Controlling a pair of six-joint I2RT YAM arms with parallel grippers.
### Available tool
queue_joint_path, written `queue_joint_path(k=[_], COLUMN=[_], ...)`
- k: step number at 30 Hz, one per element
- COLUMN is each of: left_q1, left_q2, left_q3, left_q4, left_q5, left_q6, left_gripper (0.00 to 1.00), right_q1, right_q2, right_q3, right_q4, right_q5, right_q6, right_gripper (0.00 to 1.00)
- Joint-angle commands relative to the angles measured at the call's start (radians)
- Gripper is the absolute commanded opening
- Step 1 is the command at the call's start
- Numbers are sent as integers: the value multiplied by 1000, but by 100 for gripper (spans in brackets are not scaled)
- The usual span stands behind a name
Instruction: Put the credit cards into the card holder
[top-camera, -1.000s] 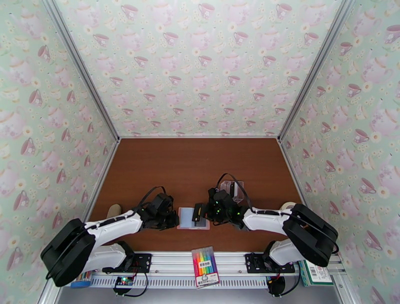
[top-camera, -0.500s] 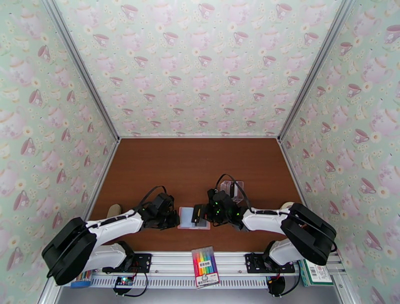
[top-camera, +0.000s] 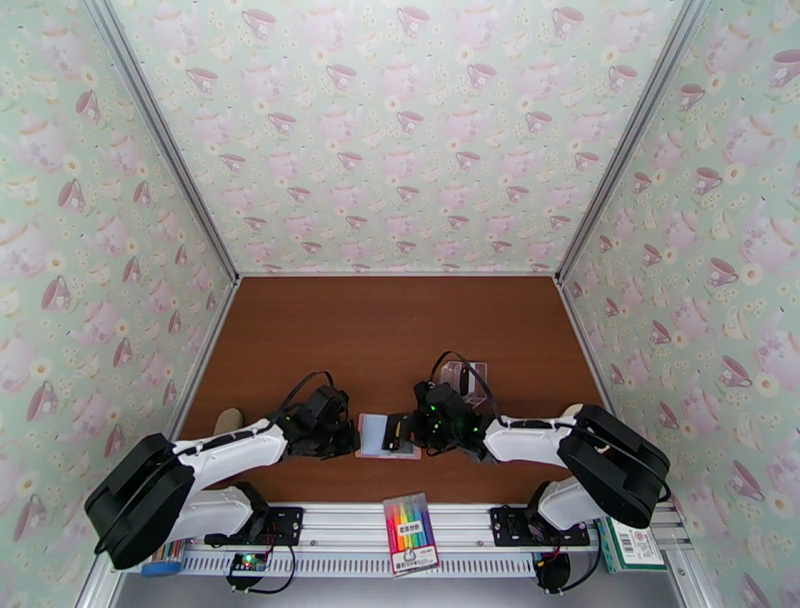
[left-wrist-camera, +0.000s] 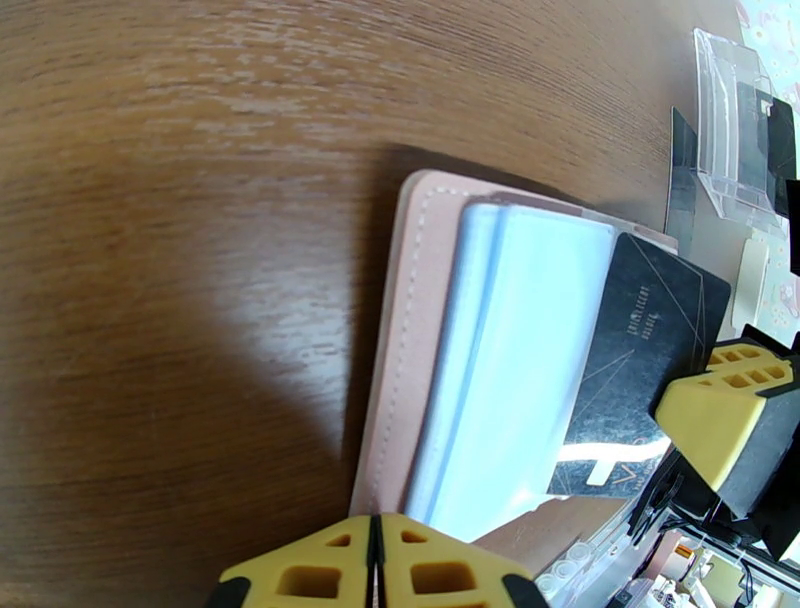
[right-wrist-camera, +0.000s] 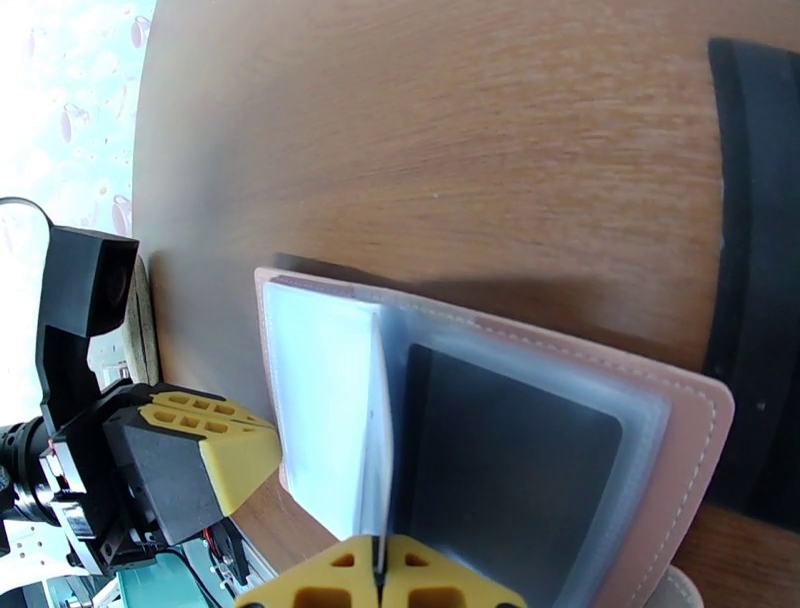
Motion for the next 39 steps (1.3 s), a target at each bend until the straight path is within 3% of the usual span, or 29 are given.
queue_joint_path(k=[1,39], left_q1=[-6,-9], left_q2=[26,43], left_q3=[4,9], left_q4=[-35,-31], left_q5=[-43,-39], left_q6=[4,9], left_gripper=[11,11], right_q1=[8,5], right_q2=[20,123], right_q3=[-15,63], right_q4=[-33,-124], right_q5=[-24,-57], right_q6=[6,-18], right_gripper=[0,3])
